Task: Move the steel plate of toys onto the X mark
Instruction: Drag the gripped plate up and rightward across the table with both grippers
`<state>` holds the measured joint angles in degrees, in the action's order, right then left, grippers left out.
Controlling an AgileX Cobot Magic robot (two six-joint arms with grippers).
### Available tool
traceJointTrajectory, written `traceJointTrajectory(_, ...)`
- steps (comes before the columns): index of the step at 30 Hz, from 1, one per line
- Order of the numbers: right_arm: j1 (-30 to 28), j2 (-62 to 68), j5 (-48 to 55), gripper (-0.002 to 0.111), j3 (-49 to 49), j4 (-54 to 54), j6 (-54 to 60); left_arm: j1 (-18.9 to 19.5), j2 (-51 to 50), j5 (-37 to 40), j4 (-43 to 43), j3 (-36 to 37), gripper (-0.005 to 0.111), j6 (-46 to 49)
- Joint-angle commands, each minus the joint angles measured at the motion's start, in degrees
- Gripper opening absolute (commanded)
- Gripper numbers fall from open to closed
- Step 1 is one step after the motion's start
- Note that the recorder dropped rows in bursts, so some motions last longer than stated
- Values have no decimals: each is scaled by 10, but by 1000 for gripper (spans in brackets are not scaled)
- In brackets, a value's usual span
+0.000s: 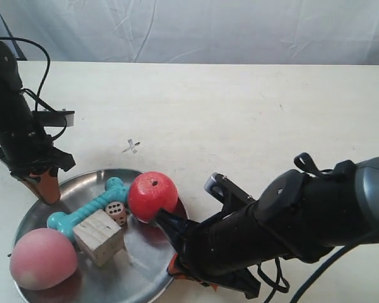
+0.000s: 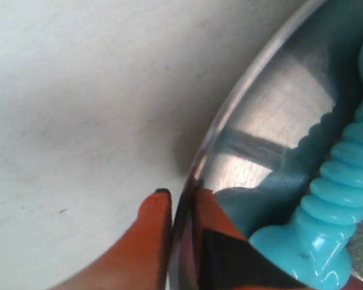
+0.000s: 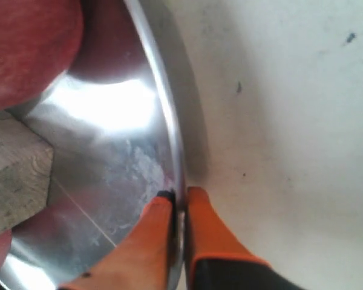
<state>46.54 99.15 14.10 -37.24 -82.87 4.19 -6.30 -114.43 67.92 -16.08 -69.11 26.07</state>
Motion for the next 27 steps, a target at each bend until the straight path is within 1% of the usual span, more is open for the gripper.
traceJointTrajectory(1, -2, -9, -8, -1, -2, 4, 9, -7, 19, 17, -27, -6, 0, -18)
traceJointTrajectory(9, -2, -23, -30, -1, -2, 12, 9, -10, 28, 20, -30, -22, 0, -18)
traceJointTrajectory(18, -21, -29, -31, -1, -2, 14, 9, -48, 28, 20, -22, -53, 0, -18)
traceJointTrajectory(27, -25, -29, -46, -1, -30, 42, 12, -50, 27, 20, 3, -89, 0, -34)
